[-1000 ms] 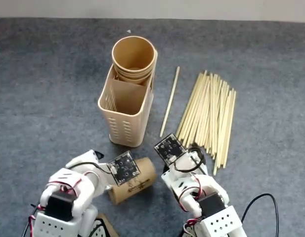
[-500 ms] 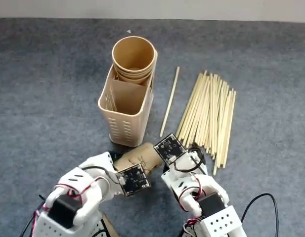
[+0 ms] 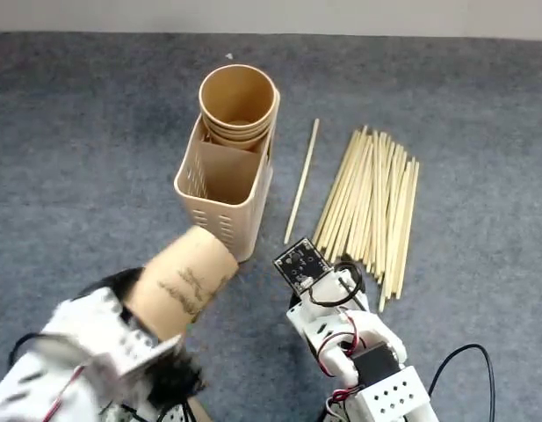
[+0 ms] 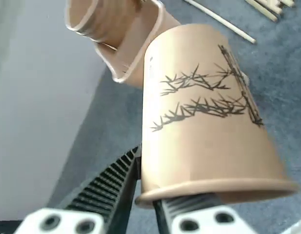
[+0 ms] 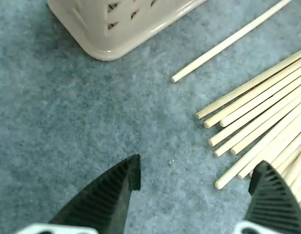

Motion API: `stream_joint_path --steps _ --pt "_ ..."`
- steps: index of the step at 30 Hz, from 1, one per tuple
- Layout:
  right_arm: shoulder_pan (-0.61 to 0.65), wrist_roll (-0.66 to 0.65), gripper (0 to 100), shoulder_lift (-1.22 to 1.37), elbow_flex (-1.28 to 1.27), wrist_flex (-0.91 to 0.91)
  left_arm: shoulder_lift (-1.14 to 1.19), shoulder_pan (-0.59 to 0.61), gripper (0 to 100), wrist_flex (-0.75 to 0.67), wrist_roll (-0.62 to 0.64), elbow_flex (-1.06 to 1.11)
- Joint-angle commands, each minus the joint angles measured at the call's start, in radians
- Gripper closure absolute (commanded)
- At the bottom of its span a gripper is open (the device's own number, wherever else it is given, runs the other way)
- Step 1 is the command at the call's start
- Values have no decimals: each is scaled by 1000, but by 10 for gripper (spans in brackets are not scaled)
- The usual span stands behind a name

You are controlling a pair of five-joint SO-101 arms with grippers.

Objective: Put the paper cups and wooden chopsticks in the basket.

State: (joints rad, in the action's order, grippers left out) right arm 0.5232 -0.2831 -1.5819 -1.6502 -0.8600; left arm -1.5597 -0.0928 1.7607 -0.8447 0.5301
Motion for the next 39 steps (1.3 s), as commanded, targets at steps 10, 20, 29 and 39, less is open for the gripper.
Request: stream_joint_path --steps 10,20,29,39 --pt "-12 -11 656 -13 -16 51 943 189 995 -133 295 -826" --pt "-12 -11 656 -13 -16 54 1796 19 916 -5 456 -1863" --pt "-12 -11 656 -13 -16 54 1847 10 916 -2 514 -1902" --pt "-12 -11 656 -13 -18 54 1761 -116 916 -3 647 -1902"
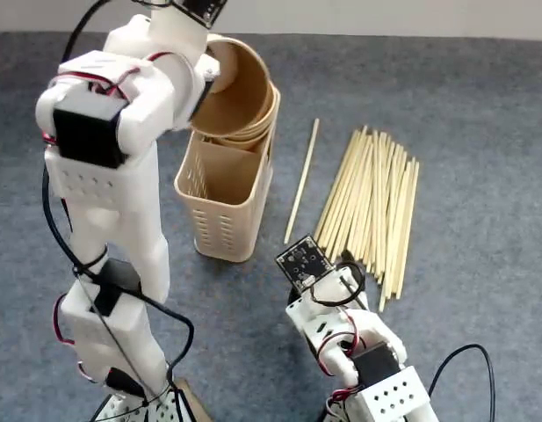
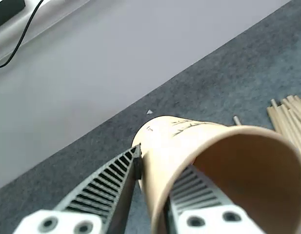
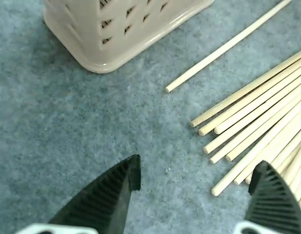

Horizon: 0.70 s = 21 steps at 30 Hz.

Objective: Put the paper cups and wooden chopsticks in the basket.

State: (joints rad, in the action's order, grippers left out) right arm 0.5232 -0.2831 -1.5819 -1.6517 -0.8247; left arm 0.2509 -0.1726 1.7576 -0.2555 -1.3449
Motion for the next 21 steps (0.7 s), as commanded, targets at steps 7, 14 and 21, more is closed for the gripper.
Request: stream_joint_path --steps 7,14,21 --pt "-12 -11 656 -13 -16 19 -13 -24 916 2 183 44" --pt "-12 -11 656 -13 -16 19 -4 -24 916 -5 331 116" --pt "-12 -11 656 -13 -16 19 -4 2 875 -5 466 213"
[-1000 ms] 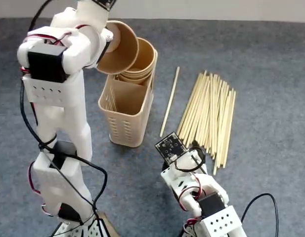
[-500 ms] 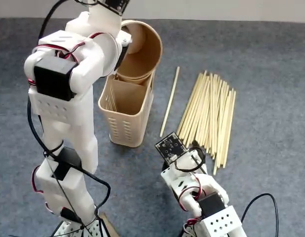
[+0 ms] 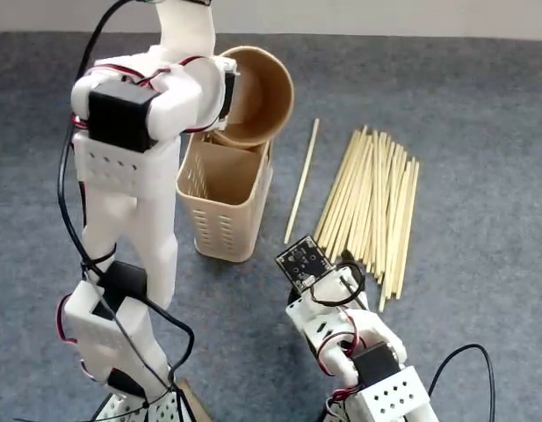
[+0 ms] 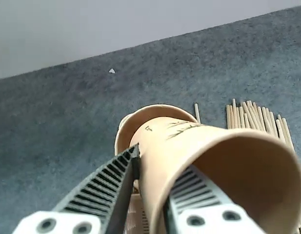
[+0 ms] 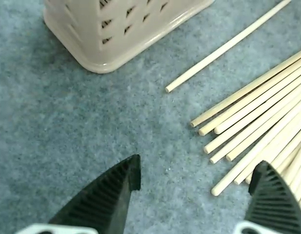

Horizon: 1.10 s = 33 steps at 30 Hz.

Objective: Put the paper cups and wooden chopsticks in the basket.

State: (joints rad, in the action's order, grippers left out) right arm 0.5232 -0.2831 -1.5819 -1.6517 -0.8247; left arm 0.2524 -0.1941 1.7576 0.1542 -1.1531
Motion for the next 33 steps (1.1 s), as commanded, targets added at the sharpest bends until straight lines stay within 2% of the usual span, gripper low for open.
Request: stream_joint_path --steps 1,4,7,11,18,22,26,29,33 --pt "-12 -11 656 -13 -16 19 -5 25 843 -5 81 31" --pt "-12 -11 656 -13 -16 19 -5 53 733 -5 170 36" --pt "-12 -11 656 -13 -16 19 -13 76 681 -52 178 36" --pt "-12 -11 656 -13 -16 19 -18 131 700 -169 117 4" --pt "-12 -11 656 -13 -16 19 -7 234 705 -169 112 -160" --pt "-18 -11 656 -13 -16 15 -4 309 705 -127 117 -48" --pt "-177 -8 656 -13 4 18 -5 384 705 -74 115 154" --pt "-220 -8 656 -12 51 12 -13 360 705 -48 98 257" --pt "-194 -6 656 -12 51 -4 -15 271 705 -101 49 217"
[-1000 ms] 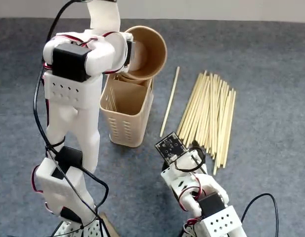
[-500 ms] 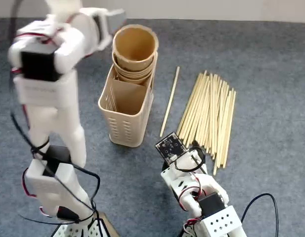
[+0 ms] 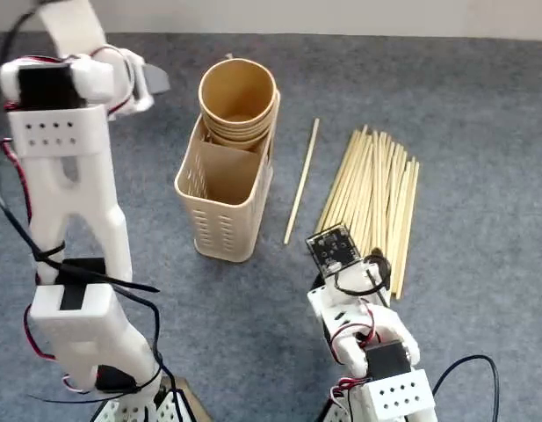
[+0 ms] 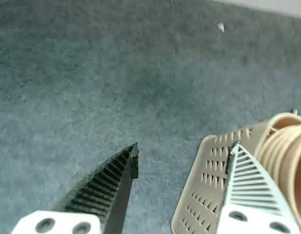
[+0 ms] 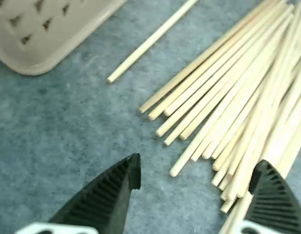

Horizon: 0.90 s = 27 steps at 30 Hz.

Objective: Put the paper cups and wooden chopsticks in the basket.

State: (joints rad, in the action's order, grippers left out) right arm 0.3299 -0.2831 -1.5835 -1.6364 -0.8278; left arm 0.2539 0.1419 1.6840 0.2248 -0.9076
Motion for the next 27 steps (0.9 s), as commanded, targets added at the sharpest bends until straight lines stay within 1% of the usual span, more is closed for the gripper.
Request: stream_joint_path --steps 1,4,9,13,16,21,25,27 --pt "2 -6 656 -12 22 2 -13 -88 705 -31 -21 -53" --pt "2 -8 656 -13 -1 21 -5 -131 705 -31 -23 -76" --pt "2 -11 656 -12 -7 35 -5 -131 705 -49 -28 90" --pt "2 -11 656 -12 -7 35 -8 -130 705 -169 -64 295" --pt "2 -11 656 -12 -7 35 -8 -137 705 -233 -68 378" --pt "2 -11 656 -12 -7 35 -21 -151 705 -284 -69 363" --pt "2 -9 656 -12 -7 35 -53 -133 705 -244 -69 199" --pt "2 -9 656 -12 -7 35 -81 -130 705 -233 -106 88"
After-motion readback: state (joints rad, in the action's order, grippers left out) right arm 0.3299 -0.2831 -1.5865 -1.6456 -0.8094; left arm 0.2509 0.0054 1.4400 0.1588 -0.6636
